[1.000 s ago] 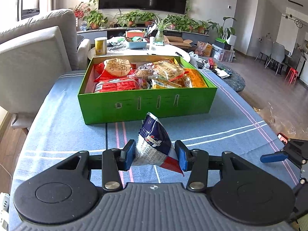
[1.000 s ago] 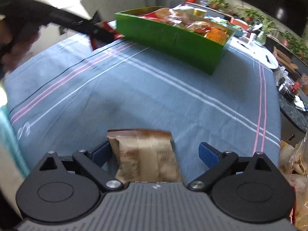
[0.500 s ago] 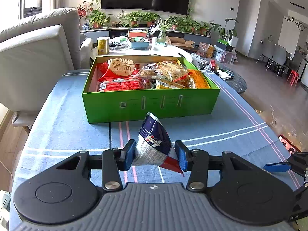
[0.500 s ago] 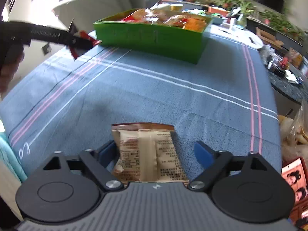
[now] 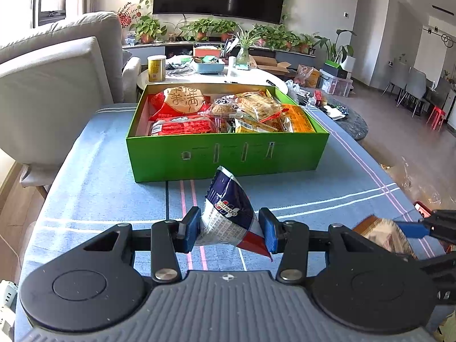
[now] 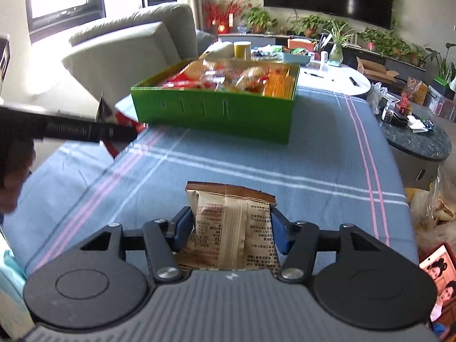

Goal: Organize snacks
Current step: 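Carry the chip bag with the left gripper while the right carries the brown packet over the box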

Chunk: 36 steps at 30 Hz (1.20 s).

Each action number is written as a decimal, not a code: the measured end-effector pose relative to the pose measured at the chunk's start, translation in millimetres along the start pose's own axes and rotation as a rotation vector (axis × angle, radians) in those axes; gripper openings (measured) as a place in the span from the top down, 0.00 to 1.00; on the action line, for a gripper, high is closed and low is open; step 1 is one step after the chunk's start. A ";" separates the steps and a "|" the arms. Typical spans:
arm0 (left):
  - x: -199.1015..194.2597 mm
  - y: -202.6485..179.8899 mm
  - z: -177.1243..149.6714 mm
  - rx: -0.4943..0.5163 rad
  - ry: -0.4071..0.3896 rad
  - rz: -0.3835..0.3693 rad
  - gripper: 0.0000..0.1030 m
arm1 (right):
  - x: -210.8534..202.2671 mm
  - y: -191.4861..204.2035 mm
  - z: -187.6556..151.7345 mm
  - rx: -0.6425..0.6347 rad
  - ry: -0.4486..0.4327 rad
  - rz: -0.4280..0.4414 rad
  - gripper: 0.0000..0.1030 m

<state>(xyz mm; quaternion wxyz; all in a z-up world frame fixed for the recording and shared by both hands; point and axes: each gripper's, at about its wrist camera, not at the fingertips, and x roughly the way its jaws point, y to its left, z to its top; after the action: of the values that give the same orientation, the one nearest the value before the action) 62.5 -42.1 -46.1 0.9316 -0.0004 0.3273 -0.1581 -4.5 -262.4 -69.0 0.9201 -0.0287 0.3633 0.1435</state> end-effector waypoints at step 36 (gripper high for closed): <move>11.5 44.4 30.2 -0.061 -0.067 -0.022 0.59 | 37.6 31.3 89.1 0.152 -0.121 0.020 0.16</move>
<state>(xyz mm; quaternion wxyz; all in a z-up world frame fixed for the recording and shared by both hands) 102.5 -6.5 -34.1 0.9398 -0.0379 0.3004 -0.1582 71.5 -209.3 -27.4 0.9384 0.0535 0.3173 0.1262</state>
